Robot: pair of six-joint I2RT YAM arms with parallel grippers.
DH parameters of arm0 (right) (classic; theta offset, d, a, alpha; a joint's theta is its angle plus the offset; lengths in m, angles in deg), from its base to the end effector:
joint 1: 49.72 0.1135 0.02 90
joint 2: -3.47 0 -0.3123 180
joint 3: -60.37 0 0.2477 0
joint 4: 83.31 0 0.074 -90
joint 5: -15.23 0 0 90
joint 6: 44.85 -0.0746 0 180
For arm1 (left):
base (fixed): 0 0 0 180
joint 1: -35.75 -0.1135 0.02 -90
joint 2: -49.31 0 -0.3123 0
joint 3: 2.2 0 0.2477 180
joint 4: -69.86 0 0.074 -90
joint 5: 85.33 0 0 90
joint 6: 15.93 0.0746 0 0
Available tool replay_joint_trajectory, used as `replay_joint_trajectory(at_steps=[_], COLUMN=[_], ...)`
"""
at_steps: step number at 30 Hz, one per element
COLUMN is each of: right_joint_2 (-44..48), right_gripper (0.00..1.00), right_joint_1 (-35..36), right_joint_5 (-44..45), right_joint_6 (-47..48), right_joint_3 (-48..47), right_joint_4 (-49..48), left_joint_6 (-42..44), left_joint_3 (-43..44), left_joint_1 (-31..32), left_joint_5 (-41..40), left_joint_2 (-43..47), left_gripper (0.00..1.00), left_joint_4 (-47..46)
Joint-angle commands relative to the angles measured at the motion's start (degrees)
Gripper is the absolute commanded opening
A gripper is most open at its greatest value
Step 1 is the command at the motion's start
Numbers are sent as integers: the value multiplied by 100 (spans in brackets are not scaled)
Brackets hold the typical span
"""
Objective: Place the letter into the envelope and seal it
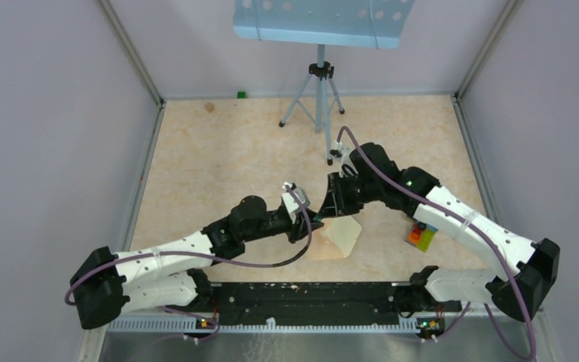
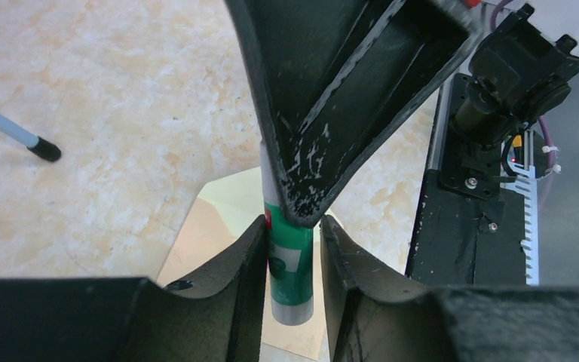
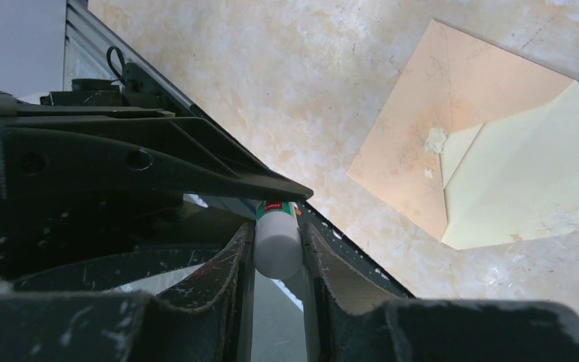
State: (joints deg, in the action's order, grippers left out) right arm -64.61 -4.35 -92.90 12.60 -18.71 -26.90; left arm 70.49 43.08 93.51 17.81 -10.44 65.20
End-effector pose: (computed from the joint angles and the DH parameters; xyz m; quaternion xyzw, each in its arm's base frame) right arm 0.1579 0.1930 0.3473 -0.1614 0.9013 0.3489 0.1997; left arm 0.1174 -0.2180 0.2964 0.4117 0.6430 -0.4017 0.5057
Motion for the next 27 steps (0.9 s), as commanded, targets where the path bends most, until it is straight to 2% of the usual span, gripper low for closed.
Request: replay_joint_trajectory(at_steps=[1, 3, 19, 27], right_joint_2=[-61, -67, -100, -131], right_gripper=[0, 0, 0, 0], right_joint_1=[82, 78, 78, 116], right_joint_5=[-121, -121, -32, -20], right_joint_6=[78, 83, 171, 169], right_joint_3=[-329, -320, -452, -416], right_joint_4=[-92, -83, 96, 68], left_joint_6=[-39, -27, 221, 144], left_joint_3=[61, 64, 121, 188], left_joint_1=[-10, -10, -10, -10], left_joint_5=[244, 262, 282, 416], left_joint_2=[27, 2, -249, -357], left_gripper=[38, 41, 42, 37], left_joint_4=[-711, -745, -460, -637])
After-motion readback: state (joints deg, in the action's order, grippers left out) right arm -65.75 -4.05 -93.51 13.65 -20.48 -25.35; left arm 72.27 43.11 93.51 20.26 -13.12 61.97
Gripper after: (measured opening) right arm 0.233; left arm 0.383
